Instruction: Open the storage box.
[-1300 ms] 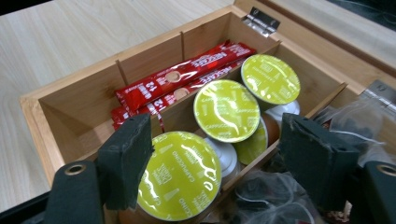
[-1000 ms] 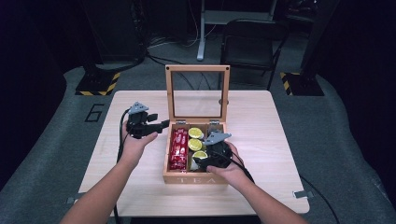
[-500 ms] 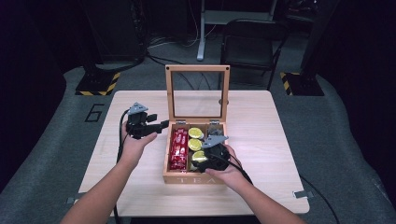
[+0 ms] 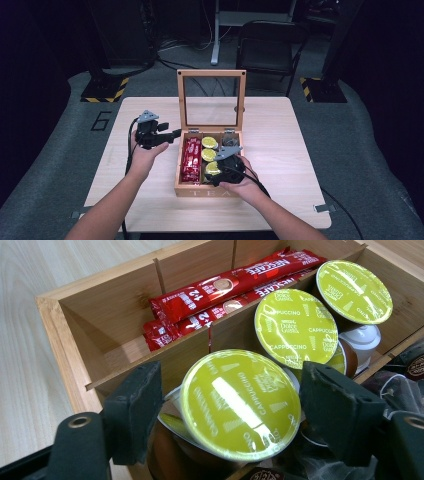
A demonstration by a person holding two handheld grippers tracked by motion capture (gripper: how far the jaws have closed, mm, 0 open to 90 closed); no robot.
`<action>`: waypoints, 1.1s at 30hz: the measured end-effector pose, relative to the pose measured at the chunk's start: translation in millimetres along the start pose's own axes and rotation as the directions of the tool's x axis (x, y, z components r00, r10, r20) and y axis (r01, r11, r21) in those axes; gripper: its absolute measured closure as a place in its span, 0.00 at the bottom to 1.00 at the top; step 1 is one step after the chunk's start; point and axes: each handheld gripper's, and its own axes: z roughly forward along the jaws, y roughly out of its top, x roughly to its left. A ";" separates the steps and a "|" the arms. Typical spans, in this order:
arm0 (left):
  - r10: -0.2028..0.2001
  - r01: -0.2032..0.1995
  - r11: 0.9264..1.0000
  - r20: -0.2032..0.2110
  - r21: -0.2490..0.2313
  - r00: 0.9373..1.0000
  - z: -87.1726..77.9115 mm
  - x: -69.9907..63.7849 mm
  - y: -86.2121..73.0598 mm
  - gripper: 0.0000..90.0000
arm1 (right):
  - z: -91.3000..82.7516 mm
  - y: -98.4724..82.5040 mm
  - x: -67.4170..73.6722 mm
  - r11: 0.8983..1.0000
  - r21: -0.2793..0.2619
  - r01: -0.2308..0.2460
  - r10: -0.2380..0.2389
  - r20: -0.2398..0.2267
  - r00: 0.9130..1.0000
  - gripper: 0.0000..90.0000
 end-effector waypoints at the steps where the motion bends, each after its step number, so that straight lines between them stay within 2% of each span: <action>1: -0.002 0.002 1.000 0.000 0.001 1.000 0.0 -0.1 -0.2 0.39 | 0.7 -0.1 0.7 1.000 -0.005 0.003 -0.003 0.004 1.000 0.30; 4: 0.001 -0.001 1.000 0.001 0.003 1.000 0.2 -0.1 -0.7 0.39 | 0.6 -0.2 1.9 1.000 -0.002 0.019 -0.019 0.010 1.000 0.37; 7: 0.000 0.000 1.000 0.000 0.002 1.000 0.4 -0.2 -0.7 0.39 | -0.6 0.5 3.3 1.000 -0.007 0.013 -0.013 0.012 1.000 0.41; 13: -0.001 0.001 1.000 0.000 -0.002 1.000 0.0 -0.4 0.1 0.39 | -3.4 1.2 2.3 1.000 -0.013 0.012 -0.012 0.014 1.000 0.41; 25: 0.001 -0.001 1.000 0.001 0.000 1.000 -0.3 -1.5 1.0 0.39 | -17.0 12.4 -1.3 0.998 -0.063 -0.005 0.006 0.010 1.000 0.41; 33: 0.007 -0.007 1.000 -0.003 0.002 1.000 -1.4 -0.6 1.0 0.39 | -22.4 15.3 -6.8 0.997 -0.068 -0.021 0.022 0.014 1.000 0.42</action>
